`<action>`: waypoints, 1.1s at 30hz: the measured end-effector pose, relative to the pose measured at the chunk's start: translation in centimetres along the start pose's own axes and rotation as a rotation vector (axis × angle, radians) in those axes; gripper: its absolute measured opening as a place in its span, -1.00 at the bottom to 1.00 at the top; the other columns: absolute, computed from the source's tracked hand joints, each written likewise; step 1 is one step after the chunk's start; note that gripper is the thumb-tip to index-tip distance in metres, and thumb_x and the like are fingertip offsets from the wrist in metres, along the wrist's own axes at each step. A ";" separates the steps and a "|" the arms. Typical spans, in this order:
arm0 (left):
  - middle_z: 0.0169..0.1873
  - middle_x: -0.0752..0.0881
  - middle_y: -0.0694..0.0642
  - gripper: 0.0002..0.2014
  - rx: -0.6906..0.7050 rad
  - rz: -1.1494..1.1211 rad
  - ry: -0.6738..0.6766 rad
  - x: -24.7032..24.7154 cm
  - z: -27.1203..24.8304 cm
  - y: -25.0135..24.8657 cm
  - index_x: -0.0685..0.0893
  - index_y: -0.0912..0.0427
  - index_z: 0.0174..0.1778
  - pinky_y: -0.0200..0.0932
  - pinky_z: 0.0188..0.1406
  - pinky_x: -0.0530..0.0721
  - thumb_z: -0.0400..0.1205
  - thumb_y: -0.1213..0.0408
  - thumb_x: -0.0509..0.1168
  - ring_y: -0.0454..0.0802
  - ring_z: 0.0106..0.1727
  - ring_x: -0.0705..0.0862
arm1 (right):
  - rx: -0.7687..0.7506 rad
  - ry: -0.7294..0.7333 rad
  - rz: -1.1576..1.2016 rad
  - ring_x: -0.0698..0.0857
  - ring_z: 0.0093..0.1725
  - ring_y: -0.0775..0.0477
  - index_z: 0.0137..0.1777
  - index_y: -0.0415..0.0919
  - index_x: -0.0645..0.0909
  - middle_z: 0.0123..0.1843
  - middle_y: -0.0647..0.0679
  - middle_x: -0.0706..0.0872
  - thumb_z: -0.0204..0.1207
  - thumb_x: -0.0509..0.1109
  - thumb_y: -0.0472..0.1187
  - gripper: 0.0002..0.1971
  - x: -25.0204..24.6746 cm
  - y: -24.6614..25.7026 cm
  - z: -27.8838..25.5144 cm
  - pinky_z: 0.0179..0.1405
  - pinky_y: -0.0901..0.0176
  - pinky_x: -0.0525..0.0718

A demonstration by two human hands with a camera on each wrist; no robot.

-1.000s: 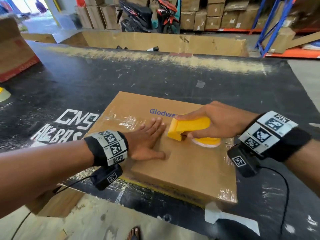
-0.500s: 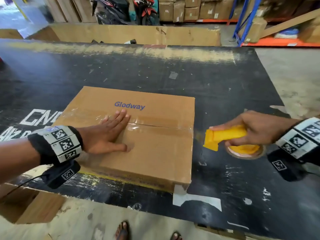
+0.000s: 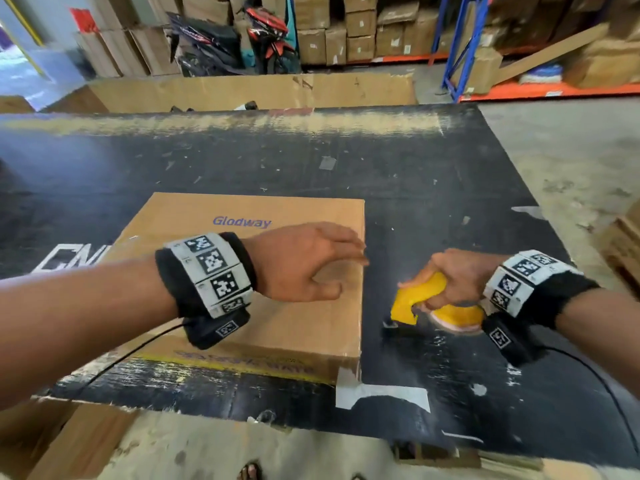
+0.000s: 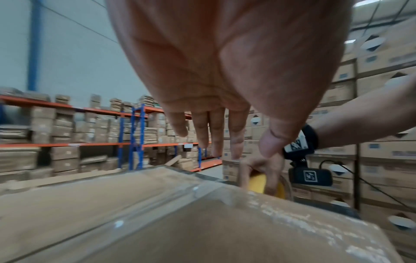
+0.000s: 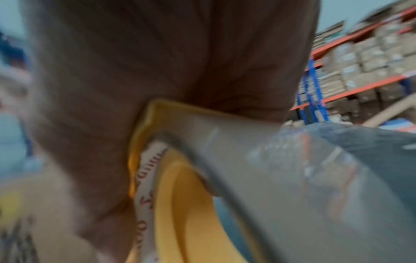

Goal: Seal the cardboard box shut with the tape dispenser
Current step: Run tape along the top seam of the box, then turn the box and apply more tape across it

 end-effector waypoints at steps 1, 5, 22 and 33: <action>0.59 0.54 0.11 -0.45 0.071 -0.003 0.014 0.3 1.4 -1.7 0.56 0.06 0.55 -0.08 0.69 0.26 0.60 0.03 0.27 0.04 0.68 0.39 | 0.010 -0.048 0.068 0.69 -0.25 0.16 0.18 0.72 0.52 -0.33 0.39 0.76 0.30 0.56 0.24 -0.51 -0.6 0.0 -0.8 -0.04 0.27 0.63; 0.39 0.73 0.10 -0.39 0.004 0.188 0.300 2.3 5.4 -2.9 0.59 0.01 0.51 0.13 0.65 0.32 0.55 -0.06 0.04 0.10 0.50 0.60 | 0.029 -0.289 0.394 0.82 0.11 0.00 0.35 0.68 0.48 0.18 0.26 0.83 0.24 0.54 0.36 -0.37 -2.1 -1.5 -5.0 0.26 0.10 0.68; 0.09 0.82 0.16 -0.71 -0.179 -1.296 0.089 -3.3 11.2 -3.4 0.70 0.18 0.38 -0.28 0.05 0.80 0.73 0.32 0.32 -0.06 -0.07 0.82 | -0.025 -1.288 0.924 0.72 0.32 0.05 0.61 0.02 0.48 0.36 0.15 0.74 0.45 0.60 -0.16 -0.29 1.2 5.6 -16.3 0.30 0.13 0.67; -0.11 0.81 0.15 -0.66 -0.011 -1.243 0.151 -6.0 7.3 -0.5 0.67 0.30 0.39 -0.14 0.14 0.76 0.68 0.42 0.37 0.05 0.02 0.73 | 0.195 -1.480 0.673 0.73 0.04 0.06 0.58 0.04 0.52 0.15 -0.10 0.77 0.42 0.64 -0.01 -0.29 0.7 13.7 -15.7 -0.05 0.11 0.71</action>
Point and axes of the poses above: each hand's wrist, its own z-axis towards the middle knuckle, its own x-axis out of the palm, y = z × x, the point moved 6 cm from there along z, towards the middle knuckle
